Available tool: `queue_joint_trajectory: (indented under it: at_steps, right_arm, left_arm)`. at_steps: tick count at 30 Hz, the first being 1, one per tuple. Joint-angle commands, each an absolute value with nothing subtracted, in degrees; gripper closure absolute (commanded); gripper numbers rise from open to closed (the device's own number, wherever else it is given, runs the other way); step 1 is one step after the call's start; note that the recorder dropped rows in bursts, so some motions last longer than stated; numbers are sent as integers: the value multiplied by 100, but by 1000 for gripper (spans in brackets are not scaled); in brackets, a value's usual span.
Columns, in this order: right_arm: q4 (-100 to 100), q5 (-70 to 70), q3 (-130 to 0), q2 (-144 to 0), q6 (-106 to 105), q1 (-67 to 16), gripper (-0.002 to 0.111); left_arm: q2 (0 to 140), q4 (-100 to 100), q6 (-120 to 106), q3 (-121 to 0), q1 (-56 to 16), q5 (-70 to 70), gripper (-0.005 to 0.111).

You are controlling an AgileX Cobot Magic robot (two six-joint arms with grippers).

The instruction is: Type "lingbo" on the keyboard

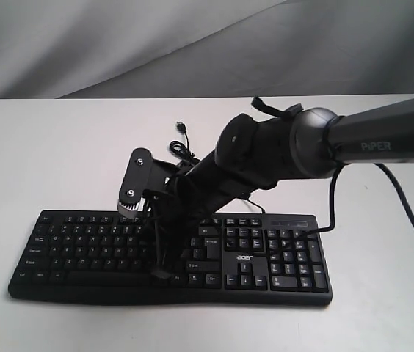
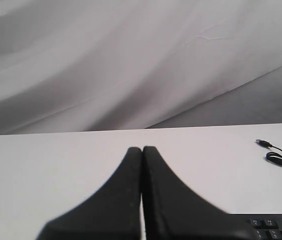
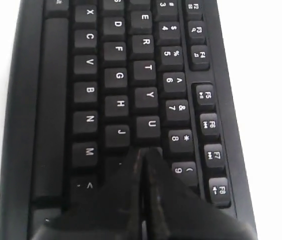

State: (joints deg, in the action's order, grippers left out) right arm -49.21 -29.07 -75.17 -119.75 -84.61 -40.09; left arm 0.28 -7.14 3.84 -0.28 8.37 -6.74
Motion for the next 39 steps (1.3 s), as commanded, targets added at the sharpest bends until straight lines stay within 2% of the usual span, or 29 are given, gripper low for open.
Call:
queue_joint_trajectory:
  at_steps: [1, 33, 39]
  right_arm:
    - [-5117, -2574, -7549, -11928, -8502, -4119, 108]
    - [-5055, -2764, -7878, -12525, -8485, -4111, 108]
    - [-5045, -2956, -7878, -12176, -8395, -4122, 108]
  left_arm:
    - [0, -716, 396, 0, 799, -624, 106]
    - [0, -716, 396, 0, 799, -624, 106]
    - [0, -716, 396, 0, 799, -624, 106]
